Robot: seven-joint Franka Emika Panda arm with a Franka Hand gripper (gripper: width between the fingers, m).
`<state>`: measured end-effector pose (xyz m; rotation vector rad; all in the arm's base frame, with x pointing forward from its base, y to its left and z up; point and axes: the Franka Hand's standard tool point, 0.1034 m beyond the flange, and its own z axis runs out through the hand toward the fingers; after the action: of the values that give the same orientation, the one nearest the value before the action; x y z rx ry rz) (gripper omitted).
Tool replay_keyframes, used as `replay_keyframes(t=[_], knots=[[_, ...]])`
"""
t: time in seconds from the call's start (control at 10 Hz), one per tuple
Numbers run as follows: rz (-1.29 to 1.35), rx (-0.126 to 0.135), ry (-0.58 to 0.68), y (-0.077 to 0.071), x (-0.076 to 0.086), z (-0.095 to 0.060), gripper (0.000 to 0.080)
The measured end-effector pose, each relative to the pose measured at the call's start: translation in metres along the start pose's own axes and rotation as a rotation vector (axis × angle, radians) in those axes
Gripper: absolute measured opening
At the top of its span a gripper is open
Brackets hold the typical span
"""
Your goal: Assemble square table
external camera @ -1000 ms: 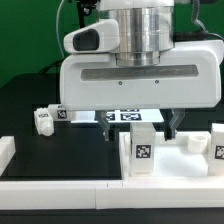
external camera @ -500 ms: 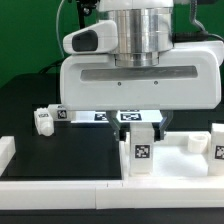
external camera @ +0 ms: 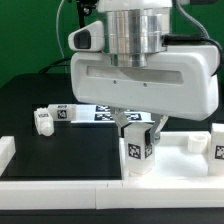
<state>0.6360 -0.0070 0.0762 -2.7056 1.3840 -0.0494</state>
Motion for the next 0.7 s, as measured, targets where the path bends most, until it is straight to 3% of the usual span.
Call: replay_keyframes(t=[0.2, 0.7], knots=[[0.237, 0.020, -0.001, 0.0019, 0.0001, 0.0001, 0.0284], [0.490, 0.023, -0.012, 0.0029, 0.0004, 0.0002, 0.0284]])
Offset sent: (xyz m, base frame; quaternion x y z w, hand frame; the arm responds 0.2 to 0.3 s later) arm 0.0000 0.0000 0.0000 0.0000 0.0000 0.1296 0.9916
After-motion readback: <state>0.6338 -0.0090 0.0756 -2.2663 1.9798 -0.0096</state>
